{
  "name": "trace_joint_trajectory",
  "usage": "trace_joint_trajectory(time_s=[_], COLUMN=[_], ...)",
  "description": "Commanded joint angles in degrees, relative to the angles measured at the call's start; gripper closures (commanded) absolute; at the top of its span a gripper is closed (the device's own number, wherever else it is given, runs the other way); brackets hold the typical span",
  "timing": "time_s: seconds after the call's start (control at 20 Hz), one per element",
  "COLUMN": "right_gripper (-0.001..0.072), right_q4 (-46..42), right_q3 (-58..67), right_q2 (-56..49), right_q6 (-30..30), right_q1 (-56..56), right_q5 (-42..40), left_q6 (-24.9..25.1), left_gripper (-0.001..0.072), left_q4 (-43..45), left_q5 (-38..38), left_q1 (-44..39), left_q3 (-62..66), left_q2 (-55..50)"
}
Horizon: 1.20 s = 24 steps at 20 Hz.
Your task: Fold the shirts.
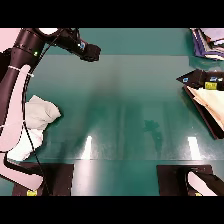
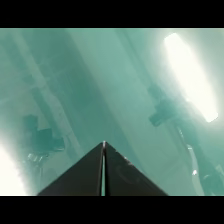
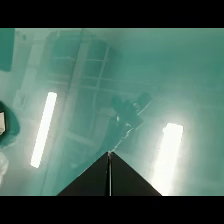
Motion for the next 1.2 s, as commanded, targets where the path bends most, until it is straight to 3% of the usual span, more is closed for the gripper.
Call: trace_joint_trajectory(time_s=[0.0, 0.55, 0.65, 0.85, 0.95, 1.15], right_gripper=[0.0692, 0.0692, 0.0692, 0.0692, 0.0692, 0.0692], right_q4=[0.02, 0.02, 0.02, 0.04, 0.07, 0.02], right_q3=[-0.02, -0.02, -0.02, -0.04, -0.04, -0.04], right_q2=[0.04, 0.04, 0.04, 0.02, 0.02, 0.04], right_q6=[0.00, 0.00, 0.00, 0.00, 0.02, 0.02], right_q1=[0.09, 0.09, 0.09, 0.11, 0.11, 0.09], right_q5=[-0.24, 0.09, 0.37, -0.94, -1.22, -1.03], left_q6=[0.00, -0.02, -4.26, -4.04, -2.62, -4.35], left_gripper=[0.0682, 0.0682, 0.0682, 0.0682, 0.0682, 0.0683], left_q4=[0.00, -0.66, -1.81, -2.16, -1.57, 1.92], left_q5=[0.02, 0.57, 4.33, 4.09, 1.46, -12.17], left_q1=[-0.02, -0.04, -0.02, -0.02, 0.48, 5.66], left_q3=[0.02, 0.00, 0.02, 0.02, 0.02, -0.44], left_q2=[0.00, -0.02, -0.04, -0.04, -0.04, 2.62])
